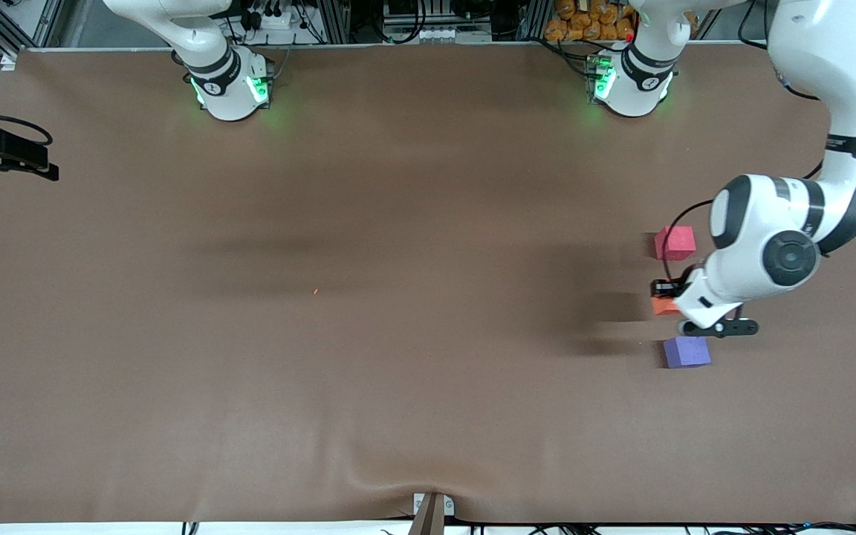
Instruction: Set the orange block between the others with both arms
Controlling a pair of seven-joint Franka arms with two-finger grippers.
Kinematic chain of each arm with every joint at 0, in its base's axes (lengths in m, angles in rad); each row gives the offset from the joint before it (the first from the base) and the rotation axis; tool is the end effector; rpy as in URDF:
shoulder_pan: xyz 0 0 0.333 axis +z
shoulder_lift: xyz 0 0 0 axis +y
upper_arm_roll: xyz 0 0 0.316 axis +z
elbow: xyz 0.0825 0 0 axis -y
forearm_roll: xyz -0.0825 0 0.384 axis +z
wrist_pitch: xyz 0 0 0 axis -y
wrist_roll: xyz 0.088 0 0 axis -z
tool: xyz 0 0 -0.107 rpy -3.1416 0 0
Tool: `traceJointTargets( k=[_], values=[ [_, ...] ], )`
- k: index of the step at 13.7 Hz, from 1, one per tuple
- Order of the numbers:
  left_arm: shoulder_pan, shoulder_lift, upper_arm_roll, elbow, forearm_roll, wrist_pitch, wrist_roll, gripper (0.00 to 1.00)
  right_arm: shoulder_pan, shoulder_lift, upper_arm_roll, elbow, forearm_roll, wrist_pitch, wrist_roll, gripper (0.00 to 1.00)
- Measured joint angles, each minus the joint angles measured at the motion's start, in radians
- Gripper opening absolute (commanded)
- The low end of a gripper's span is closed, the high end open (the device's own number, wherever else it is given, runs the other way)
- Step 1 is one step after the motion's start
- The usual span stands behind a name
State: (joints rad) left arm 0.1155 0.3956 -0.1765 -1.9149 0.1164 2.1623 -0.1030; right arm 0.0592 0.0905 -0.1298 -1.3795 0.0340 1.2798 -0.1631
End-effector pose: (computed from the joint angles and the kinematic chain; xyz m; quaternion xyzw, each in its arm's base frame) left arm 0.6082 -0.0280 0.2795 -0.9974 0.0106 0.0688 0.0173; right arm 0.5496 -0.0306 0.6397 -0.9942 -0.0490 0.0927 0.0218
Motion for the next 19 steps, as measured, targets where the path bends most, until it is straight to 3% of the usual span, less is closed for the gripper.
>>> traceJointTargets(
  k=[6,14,15,16,17,18,19],
  values=[
    [0.075,0.048,-0.003,-0.082,0.0,0.171,0.08,0.0,0.002,0.0,0.003,0.0,0.0,0.0,0.0,1.0],
    [0.075,0.088,-0.006,-0.09,0.0,0.211,0.08,0.0,0.002,0.0,0.003,0.0,0.001,0.0,0.0,1.0],
    [0.075,0.094,-0.006,-0.09,0.0,0.214,0.08,0.07,0.002,0.0,0.003,0.0,0.001,0.0,0.0,1.0],
    [0.075,0.099,-0.006,-0.09,0.0,0.216,0.08,0.29,0.002,0.0,0.003,0.0,0.001,0.0,0.0,1.0],
    [0.076,0.101,-0.006,-0.09,0.0,0.216,0.08,0.83,0.002,0.0,0.003,0.0,0.001,0.0,0.0,1.0],
    [0.076,0.101,-0.006,-0.09,0.0,0.216,0.08,1.0,0.002,0.0,0.003,0.0,0.001,0.0,0.0,1.0],
    [0.078,0.101,-0.006,-0.09,0.0,0.217,0.08,1.0,0.002,0.0,0.003,0.0,0.001,0.0,0.0,1.0]
  ],
)
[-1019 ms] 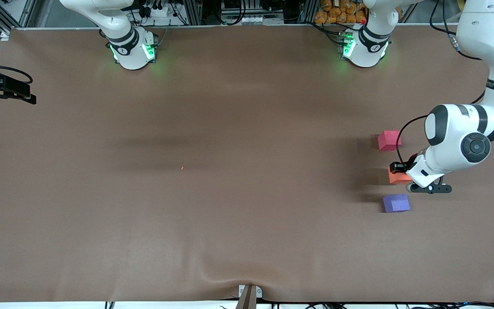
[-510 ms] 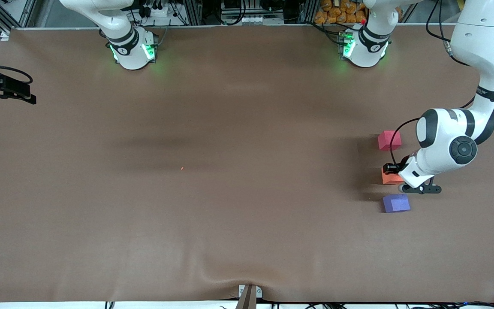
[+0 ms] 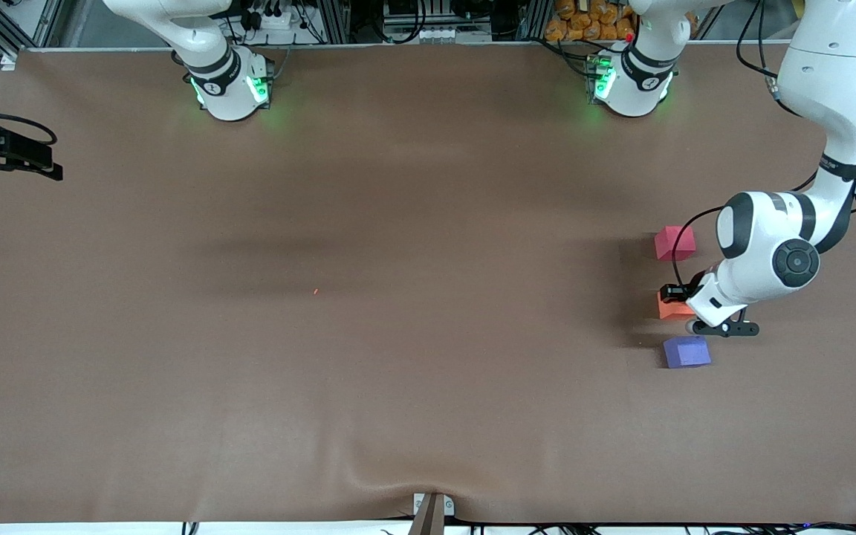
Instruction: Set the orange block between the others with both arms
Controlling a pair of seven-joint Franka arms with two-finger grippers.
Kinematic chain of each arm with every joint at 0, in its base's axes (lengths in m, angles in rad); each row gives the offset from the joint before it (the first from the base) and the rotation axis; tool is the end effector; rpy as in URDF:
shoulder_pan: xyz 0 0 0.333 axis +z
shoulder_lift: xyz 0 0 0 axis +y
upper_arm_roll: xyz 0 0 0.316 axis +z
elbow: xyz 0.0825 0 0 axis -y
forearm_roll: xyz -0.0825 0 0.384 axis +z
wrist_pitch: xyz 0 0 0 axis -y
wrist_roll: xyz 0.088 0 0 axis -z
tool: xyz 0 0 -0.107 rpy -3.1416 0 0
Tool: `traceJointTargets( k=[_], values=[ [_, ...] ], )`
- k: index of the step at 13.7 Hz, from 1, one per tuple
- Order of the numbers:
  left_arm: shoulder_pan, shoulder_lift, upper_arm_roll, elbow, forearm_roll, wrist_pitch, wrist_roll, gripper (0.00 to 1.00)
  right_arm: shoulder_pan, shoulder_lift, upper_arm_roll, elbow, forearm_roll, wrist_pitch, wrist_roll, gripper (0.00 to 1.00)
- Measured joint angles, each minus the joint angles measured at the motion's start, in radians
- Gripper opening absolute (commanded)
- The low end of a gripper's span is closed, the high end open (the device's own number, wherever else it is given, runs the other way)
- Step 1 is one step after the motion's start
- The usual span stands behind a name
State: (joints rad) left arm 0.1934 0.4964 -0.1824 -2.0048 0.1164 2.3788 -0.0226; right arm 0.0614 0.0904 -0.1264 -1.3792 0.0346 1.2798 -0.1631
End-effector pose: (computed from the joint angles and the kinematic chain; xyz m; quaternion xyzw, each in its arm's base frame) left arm 0.5939 0.0091 0.2006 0.9983 -0.0192 -0.0556 0.0057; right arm 0.5498 -0.0276 0.6399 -0.9941 -0.0519 0.0925 0.0219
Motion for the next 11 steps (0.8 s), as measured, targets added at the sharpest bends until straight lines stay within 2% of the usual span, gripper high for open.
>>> traceJointTargets(
  k=[6,11],
  values=[
    [0.008,-0.027,-0.003,0.037,0.0,-0.012,-0.001,1.0,0.0,0.0,0.0,0.0,0.0,0.0,0.0,1.0],
    [0.008,-0.154,-0.025,0.189,0.0,-0.229,0.0,1.0,0.0,0.0,0.0,0.0,0.0,0.0,0.0,1.0]
  ],
)
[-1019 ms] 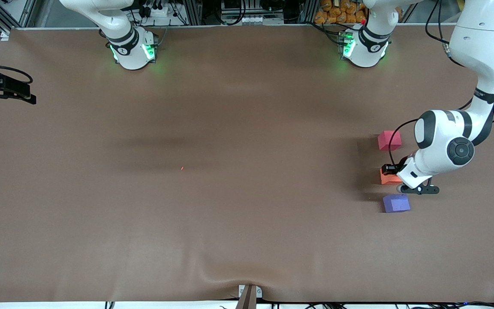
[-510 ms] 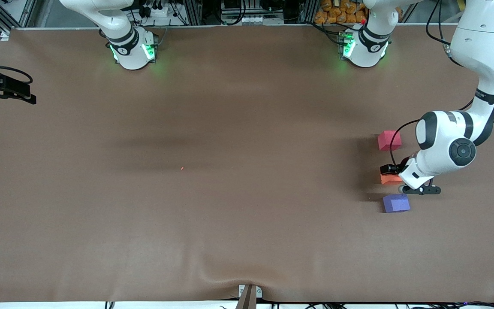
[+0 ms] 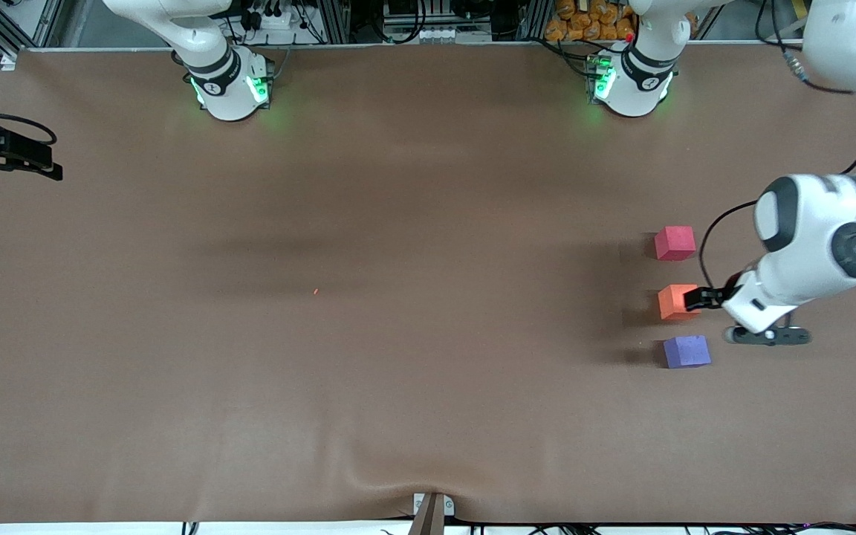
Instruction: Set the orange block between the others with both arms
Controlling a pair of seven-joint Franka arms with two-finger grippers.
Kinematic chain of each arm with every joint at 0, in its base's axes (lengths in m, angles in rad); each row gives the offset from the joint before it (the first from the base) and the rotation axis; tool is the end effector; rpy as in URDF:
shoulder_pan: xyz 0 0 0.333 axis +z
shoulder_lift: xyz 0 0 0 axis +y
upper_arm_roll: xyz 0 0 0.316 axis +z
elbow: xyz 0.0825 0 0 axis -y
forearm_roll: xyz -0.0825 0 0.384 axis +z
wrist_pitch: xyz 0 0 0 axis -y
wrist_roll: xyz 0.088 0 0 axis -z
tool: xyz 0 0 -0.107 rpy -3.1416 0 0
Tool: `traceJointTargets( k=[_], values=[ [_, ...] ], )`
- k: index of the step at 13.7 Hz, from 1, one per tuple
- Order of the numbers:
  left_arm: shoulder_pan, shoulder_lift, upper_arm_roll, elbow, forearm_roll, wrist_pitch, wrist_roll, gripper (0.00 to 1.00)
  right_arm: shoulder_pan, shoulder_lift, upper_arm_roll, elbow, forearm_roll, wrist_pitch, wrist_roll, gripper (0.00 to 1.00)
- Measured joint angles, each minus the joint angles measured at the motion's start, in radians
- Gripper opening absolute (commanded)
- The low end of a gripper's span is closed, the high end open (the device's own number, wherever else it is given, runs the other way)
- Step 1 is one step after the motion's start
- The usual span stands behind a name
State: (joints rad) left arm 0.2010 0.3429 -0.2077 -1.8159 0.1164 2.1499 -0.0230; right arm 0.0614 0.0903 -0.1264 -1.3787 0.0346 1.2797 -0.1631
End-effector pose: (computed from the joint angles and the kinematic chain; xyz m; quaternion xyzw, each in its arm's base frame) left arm 0.6362 0.0096 0.3549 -0.9997 0.0179 -0.0002 0.0140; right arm 0.5497 -0.0276 0.6401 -0.9941 -0.0519 0.0923 0.0219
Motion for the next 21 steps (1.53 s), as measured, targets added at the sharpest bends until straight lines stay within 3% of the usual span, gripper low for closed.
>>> traceJointTargets(
  k=[5,9,13,14,17,21],
  values=[
    [0.003,-0.121,-0.003,0.206,-0.001,-0.288,0.0,1.0,0.0,0.0,0.0,0.0,0.001,0.0,0.0,1.0],
    [-0.001,-0.165,-0.051,0.37,-0.025,-0.547,-0.027,1.0,0.0,0.0,-0.001,0.0,0.003,0.0,0.0,1.0],
    [-0.009,-0.243,-0.092,0.385,-0.031,-0.621,-0.071,1.0,0.0,0.0,0.0,0.0,0.003,0.0,0.0,1.0],
    [-0.034,-0.259,-0.078,0.38,-0.037,-0.63,-0.077,1.0,0.0,0.0,0.0,0.0,0.003,0.0,0.0,1.0],
    [-0.155,-0.3,0.067,0.34,-0.111,-0.65,-0.084,1.0,0.0,0.0,-0.001,0.0,0.003,0.0,0.0,1.0],
    [-0.159,-0.342,0.091,0.297,-0.125,-0.65,-0.081,1.0,0.0,0.0,-0.002,0.0,0.003,0.0,0.0,1.0]
  ],
)
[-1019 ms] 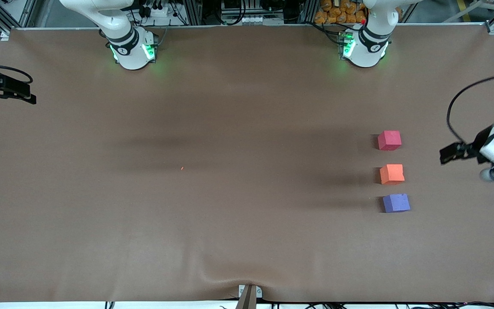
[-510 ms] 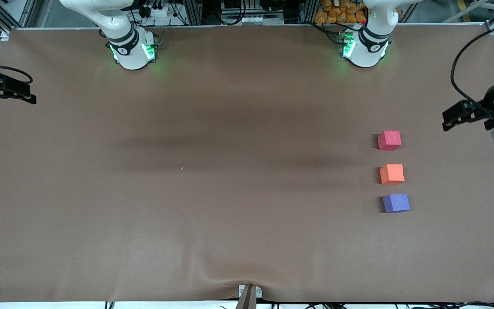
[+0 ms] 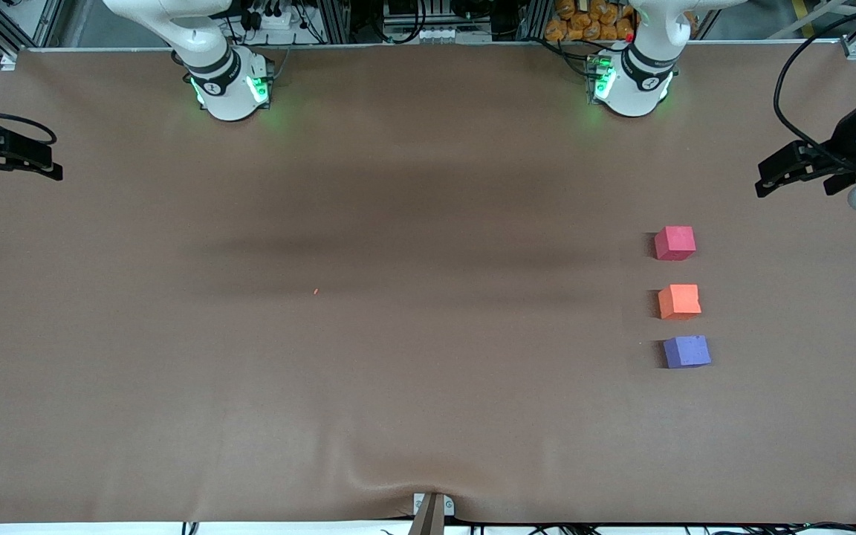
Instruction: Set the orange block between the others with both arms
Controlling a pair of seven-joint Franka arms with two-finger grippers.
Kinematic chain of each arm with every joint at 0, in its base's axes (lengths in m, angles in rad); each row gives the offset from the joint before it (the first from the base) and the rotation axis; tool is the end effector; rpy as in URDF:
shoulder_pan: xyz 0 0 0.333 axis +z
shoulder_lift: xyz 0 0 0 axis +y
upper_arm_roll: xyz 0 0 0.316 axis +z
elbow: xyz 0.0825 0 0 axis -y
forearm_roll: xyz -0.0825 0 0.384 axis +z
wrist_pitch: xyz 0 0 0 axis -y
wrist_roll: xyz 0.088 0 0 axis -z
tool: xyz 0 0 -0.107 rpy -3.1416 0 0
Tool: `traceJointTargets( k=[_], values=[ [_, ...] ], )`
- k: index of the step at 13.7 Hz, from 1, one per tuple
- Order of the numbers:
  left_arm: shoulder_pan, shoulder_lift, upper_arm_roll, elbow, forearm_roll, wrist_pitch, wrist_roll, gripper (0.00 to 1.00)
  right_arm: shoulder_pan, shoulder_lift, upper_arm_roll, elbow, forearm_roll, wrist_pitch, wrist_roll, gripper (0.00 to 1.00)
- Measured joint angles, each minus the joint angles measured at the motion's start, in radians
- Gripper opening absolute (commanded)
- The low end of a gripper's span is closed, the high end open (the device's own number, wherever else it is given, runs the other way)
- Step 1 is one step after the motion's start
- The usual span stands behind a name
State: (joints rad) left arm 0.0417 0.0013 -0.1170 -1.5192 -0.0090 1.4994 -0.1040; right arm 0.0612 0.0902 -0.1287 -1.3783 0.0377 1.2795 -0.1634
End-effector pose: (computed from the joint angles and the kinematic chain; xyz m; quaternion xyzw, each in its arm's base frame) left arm 0.5464 -0.0422 0.6418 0.9998 0.0141 -0.0109 0.0036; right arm 0.5496 -0.0285 0.6404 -0.9942 -0.0511 0.0919 0.0234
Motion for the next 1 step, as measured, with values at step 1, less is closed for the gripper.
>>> traceJointTargets(
  k=[1],
  values=[
    [0.0,-0.005,0.0,-0.001,0.0,0.0,0.001,1.0,0.0,0.0,-0.001,0.0,0.0,0.0,0.0,1.0]
  ],
)
